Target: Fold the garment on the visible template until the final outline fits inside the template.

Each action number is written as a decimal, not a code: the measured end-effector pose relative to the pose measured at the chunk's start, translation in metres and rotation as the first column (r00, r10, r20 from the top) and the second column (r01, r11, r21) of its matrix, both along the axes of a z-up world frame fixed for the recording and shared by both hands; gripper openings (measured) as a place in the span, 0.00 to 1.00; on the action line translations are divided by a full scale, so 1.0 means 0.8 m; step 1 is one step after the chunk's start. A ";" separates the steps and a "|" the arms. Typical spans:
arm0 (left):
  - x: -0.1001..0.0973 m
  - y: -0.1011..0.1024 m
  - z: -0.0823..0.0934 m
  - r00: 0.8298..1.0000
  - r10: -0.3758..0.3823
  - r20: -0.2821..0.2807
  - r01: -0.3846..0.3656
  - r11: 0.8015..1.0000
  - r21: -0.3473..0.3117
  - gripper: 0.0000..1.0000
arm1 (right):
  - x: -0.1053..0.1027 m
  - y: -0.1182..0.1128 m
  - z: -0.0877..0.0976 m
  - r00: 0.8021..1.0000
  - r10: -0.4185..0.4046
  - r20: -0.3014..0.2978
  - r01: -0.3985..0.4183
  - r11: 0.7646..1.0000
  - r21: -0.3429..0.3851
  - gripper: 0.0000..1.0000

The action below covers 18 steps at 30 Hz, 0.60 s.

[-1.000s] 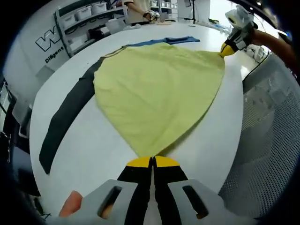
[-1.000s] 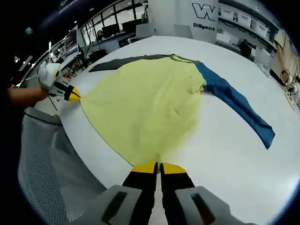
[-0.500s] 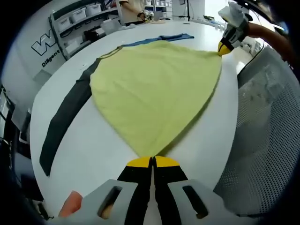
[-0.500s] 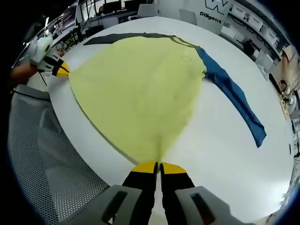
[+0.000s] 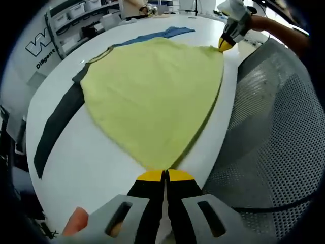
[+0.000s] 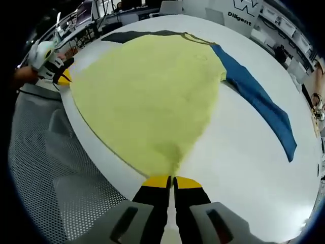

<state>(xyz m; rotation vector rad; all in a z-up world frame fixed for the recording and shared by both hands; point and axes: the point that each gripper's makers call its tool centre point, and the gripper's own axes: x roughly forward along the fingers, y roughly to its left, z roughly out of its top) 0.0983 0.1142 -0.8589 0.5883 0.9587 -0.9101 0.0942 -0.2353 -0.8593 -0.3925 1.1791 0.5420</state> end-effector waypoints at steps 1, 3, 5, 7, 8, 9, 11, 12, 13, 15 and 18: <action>0.001 -0.001 0.000 1.000 0.000 0.000 0.000 1.000 0.003 0.00 | -0.005 0.001 -0.001 1.000 0.001 -0.015 0.000 1.000 0.006 0.00; 0.004 -0.002 -0.002 1.000 -0.001 -0.002 0.001 1.000 0.009 0.00 | -0.012 0.000 -0.002 0.999 -0.001 -0.034 0.001 1.000 0.012 0.00; 0.004 -0.003 -0.002 1.000 -0.004 -0.004 0.004 1.000 0.014 0.00 | -0.022 0.000 -0.004 0.998 0.005 -0.058 -0.004 1.000 0.013 0.00; 0.015 0.000 -0.001 1.000 -0.009 -0.004 0.009 1.000 0.021 0.00 | -0.026 0.000 -0.005 0.998 0.002 -0.069 -0.001 1.000 0.013 0.00; 0.015 0.003 0.000 1.000 -0.015 -0.003 0.015 1.000 0.023 0.00 | -0.031 0.000 -0.006 0.997 0.003 -0.081 -0.002 1.000 0.015 0.00; 0.015 0.003 0.000 1.000 -0.015 -0.003 0.015 1.000 0.023 0.00 | -0.032 -0.001 -0.007 0.997 0.001 -0.081 0.000 1.000 0.013 0.00; 0.014 0.004 0.000 1.000 -0.018 -0.006 0.018 1.000 0.018 0.00 | -0.035 -0.003 -0.010 0.996 -0.007 -0.091 0.008 1.000 0.014 0.00; 0.015 0.004 0.000 1.000 -0.017 -0.005 0.018 1.000 0.017 0.00 | -0.035 -0.003 -0.011 0.996 -0.008 -0.089 0.009 1.000 0.013 0.00; 0.015 0.004 -0.002 1.000 -0.020 -0.005 0.020 1.000 0.015 0.00 | -0.036 -0.002 -0.014 0.996 -0.011 -0.089 0.012 1.000 0.016 0.00; 0.016 0.003 -0.002 1.000 -0.019 -0.005 0.019 1.000 0.008 0.00 | -0.037 -0.001 -0.017 0.996 -0.004 -0.093 0.005 1.000 0.011 0.00; 0.017 0.000 0.001 1.000 -0.008 -0.012 0.008 1.000 0.000 0.00 | -0.037 -0.001 -0.018 0.995 -0.005 -0.095 0.006 1.000 0.009 0.00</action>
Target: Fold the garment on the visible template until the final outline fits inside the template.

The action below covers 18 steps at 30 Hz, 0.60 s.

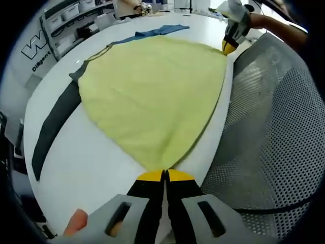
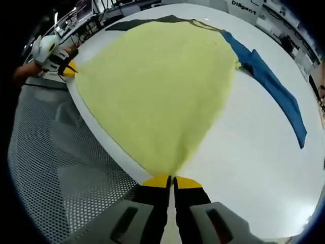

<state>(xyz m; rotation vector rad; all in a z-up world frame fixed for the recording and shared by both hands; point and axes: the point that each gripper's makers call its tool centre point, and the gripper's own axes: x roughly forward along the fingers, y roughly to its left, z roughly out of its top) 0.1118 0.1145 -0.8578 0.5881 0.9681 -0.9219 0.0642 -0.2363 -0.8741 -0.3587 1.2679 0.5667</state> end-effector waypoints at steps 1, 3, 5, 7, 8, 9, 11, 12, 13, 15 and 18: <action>0.000 0.000 0.000 1.000 0.002 -0.003 -0.002 1.000 -0.001 0.00 | 0.001 0.000 0.000 1.000 -0.003 -0.001 0.003 1.000 0.001 0.00; -0.003 -0.001 0.000 1.000 0.001 -0.007 -0.001 1.000 0.002 0.00 | 0.000 0.000 0.000 1.000 -0.004 -0.004 0.004 1.000 0.003 0.00; -0.006 -0.001 -0.001 1.000 -0.002 -0.012 0.002 1.000 0.008 0.00 | 0.000 0.000 0.000 1.000 0.008 -0.008 -0.008 1.000 0.003 0.00; -0.007 0.000 -0.001 1.000 0.003 -0.020 -0.003 1.000 0.007 0.02 | -0.001 0.001 0.000 1.000 0.018 -0.010 -0.018 1.000 0.004 0.01; -0.008 0.000 -0.001 1.000 0.008 -0.025 -0.008 1.000 -0.002 0.02 | -0.003 0.004 0.001 1.000 0.027 -0.015 -0.027 1.000 0.008 0.02; -0.008 0.000 -0.001 0.999 0.015 -0.030 -0.015 1.000 -0.012 0.05 | -0.004 0.004 0.001 0.999 0.030 -0.017 -0.030 0.999 0.010 0.04; -0.011 -0.003 -0.001 0.998 0.038 -0.042 -0.040 0.998 -0.039 0.07 | -0.004 0.005 0.001 0.999 0.032 -0.019 -0.032 0.999 0.011 0.05; -0.012 -0.005 -0.001 0.998 0.038 -0.042 -0.040 0.998 -0.042 0.08 | -0.005 0.005 0.001 0.999 0.034 -0.017 -0.034 0.999 0.007 0.05; -0.013 -0.005 -0.001 0.998 0.036 -0.042 -0.038 0.998 -0.044 0.09 | -0.005 0.005 0.001 0.999 0.035 -0.015 -0.035 0.999 0.007 0.05; -0.014 -0.008 -0.001 0.998 0.037 -0.045 -0.040 0.998 -0.056 0.10 | -0.005 0.005 0.002 0.999 0.030 -0.021 -0.030 0.999 0.012 0.06; -0.016 -0.014 -0.001 0.997 0.050 -0.056 -0.054 0.996 -0.073 0.12 | -0.007 0.002 0.002 0.999 0.020 -0.029 -0.020 1.000 0.012 0.08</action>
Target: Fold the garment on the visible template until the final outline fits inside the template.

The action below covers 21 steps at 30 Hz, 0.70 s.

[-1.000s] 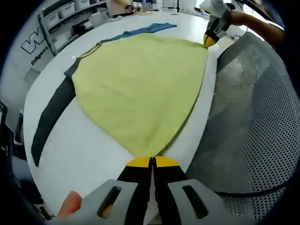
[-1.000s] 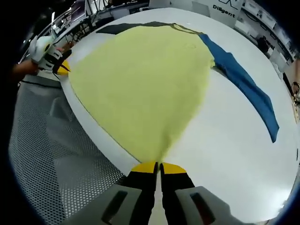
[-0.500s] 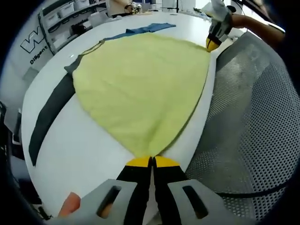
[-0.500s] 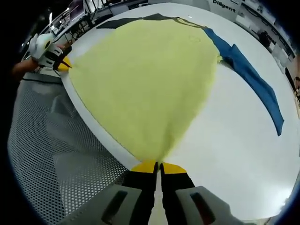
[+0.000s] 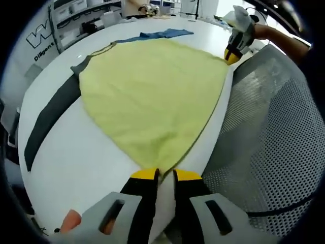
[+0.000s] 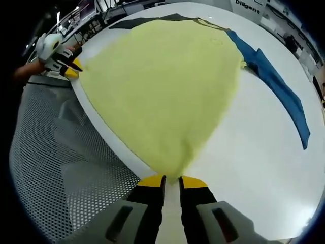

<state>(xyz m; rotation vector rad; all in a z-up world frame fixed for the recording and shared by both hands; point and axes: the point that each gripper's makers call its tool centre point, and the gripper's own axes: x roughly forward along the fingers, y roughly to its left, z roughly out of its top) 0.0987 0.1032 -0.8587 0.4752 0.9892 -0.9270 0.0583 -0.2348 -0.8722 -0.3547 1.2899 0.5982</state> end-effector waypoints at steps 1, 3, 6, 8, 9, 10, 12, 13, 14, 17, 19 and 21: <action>0.000 -0.001 0.000 1.000 0.009 -0.004 -0.009 1.000 -0.002 0.13 | 0.000 -0.002 0.001 1.000 -0.002 0.002 0.002 1.000 -0.002 0.07; 0.000 -0.002 0.000 1.000 0.021 -0.012 -0.021 1.000 -0.001 0.12 | 0.002 -0.005 0.005 1.000 -0.016 0.018 0.016 1.000 0.009 0.07; 0.003 -0.006 0.006 0.999 0.045 -0.007 -0.045 0.998 -0.033 0.10 | 0.010 -0.008 0.012 0.998 -0.033 0.054 0.032 0.999 0.021 0.06; 0.006 -0.012 0.010 0.997 0.076 -0.011 -0.077 0.994 -0.076 0.10 | 0.014 -0.010 0.015 0.997 -0.039 0.063 0.038 0.999 0.016 0.06; 0.010 -0.013 0.014 0.996 0.090 -0.001 -0.090 0.992 -0.089 0.11 | 0.017 -0.010 0.017 0.996 -0.043 0.076 0.042 0.999 0.016 0.07; 0.013 -0.014 0.018 0.995 0.097 0.005 -0.096 0.991 -0.098 0.10 | 0.019 -0.011 0.019 0.995 -0.048 0.083 0.047 0.999 0.018 0.07; 0.020 -0.018 0.032 0.993 0.115 0.020 -0.111 0.984 -0.138 0.11 | 0.025 -0.011 0.022 0.993 -0.060 0.101 0.058 0.998 0.026 0.08; 0.023 -0.018 0.037 0.991 0.133 0.021 -0.128 0.980 -0.152 0.11 | 0.026 -0.011 0.024 0.992 -0.066 0.105 0.063 0.998 0.031 0.07; 0.020 0.001 0.047 0.985 0.170 0.021 -0.164 0.971 -0.176 0.11 | 0.029 -0.011 0.027 0.991 -0.075 0.115 0.071 0.997 0.036 0.07; 0.018 0.005 0.067 0.977 0.215 -0.003 -0.209 0.945 -0.251 0.16 | 0.032 -0.012 0.030 0.988 -0.080 0.128 0.076 0.996 0.040 0.08; 0.020 0.012 0.075 0.965 0.262 -0.013 -0.256 0.928 -0.271 0.17 | 0.035 -0.010 0.033 0.986 -0.084 0.145 0.078 0.996 0.047 0.09; 0.033 0.017 0.085 0.948 0.318 0.031 -0.294 0.906 -0.305 0.17 | 0.041 -0.010 0.036 0.981 -0.095 0.168 0.088 0.995 0.051 0.09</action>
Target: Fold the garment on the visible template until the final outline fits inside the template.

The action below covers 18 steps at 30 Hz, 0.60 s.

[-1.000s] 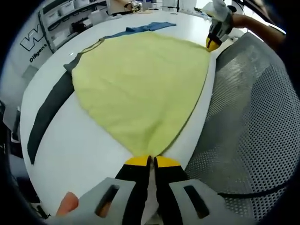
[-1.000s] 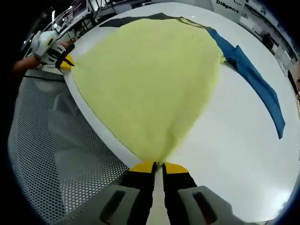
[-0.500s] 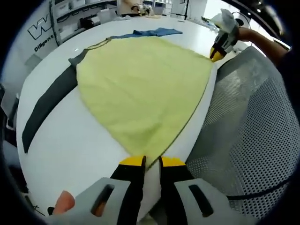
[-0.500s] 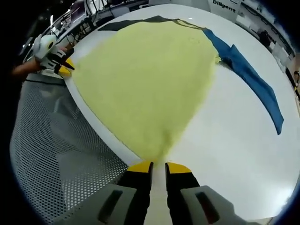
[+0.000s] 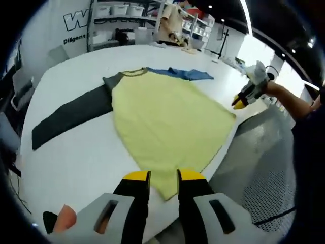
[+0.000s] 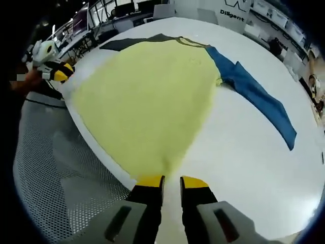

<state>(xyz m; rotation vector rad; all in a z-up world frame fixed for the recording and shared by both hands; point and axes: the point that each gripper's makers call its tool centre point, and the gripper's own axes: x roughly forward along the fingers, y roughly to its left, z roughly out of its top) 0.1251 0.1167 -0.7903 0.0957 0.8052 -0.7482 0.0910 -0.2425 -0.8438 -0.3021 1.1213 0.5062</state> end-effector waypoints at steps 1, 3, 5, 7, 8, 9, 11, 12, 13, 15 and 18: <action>0.005 -0.001 0.004 1.000 0.010 0.027 -0.010 1.000 -0.001 0.16 | 0.003 0.000 0.001 1.000 -0.004 0.012 0.004 1.000 0.000 0.09; 0.020 -0.005 0.015 0.994 0.052 0.094 -0.051 0.999 -0.013 0.17 | 0.014 0.001 0.006 0.998 -0.025 0.050 0.025 1.000 -0.001 0.08; 0.033 -0.019 0.023 0.988 0.075 0.136 -0.070 0.997 -0.039 0.17 | 0.023 0.005 0.011 0.996 -0.036 0.083 0.036 0.999 0.007 0.08; 0.039 -0.029 0.026 0.985 0.075 0.153 -0.071 0.997 -0.036 0.17 | 0.032 0.010 0.018 0.993 -0.040 0.112 0.039 0.999 0.008 0.08; 0.041 -0.034 0.027 0.984 0.071 0.164 -0.067 0.997 -0.034 0.16 | 0.041 0.011 0.024 0.989 -0.048 0.140 0.047 0.999 0.006 0.07; 0.047 -0.036 0.027 0.982 0.069 0.173 -0.065 0.997 -0.032 0.16 | 0.043 0.012 0.025 0.988 -0.048 0.148 0.047 0.999 0.008 0.08; 0.056 -0.045 0.031 0.977 0.064 0.203 -0.060 0.998 -0.027 0.17 | 0.056 0.014 0.035 0.981 -0.058 0.184 0.056 0.998 0.018 0.07; 0.061 -0.049 0.031 0.976 0.065 0.209 -0.062 0.998 -0.023 0.17 | 0.061 0.013 0.039 0.978 -0.060 0.200 0.058 0.998 0.013 0.07; 0.066 -0.052 0.031 0.974 0.071 0.215 -0.068 0.997 -0.022 0.17 | 0.065 0.013 0.042 0.975 -0.061 0.213 0.059 0.998 0.014 0.07; 0.072 -0.056 0.032 0.972 0.083 0.221 -0.079 0.996 -0.030 0.16 | 0.070 0.013 0.045 0.973 -0.070 0.220 0.066 0.998 0.022 0.07; 0.087 -0.060 0.031 0.969 0.108 0.221 -0.103 0.994 -0.031 0.16 | 0.078 0.013 0.047 0.969 -0.073 0.236 0.070 0.997 0.020 0.07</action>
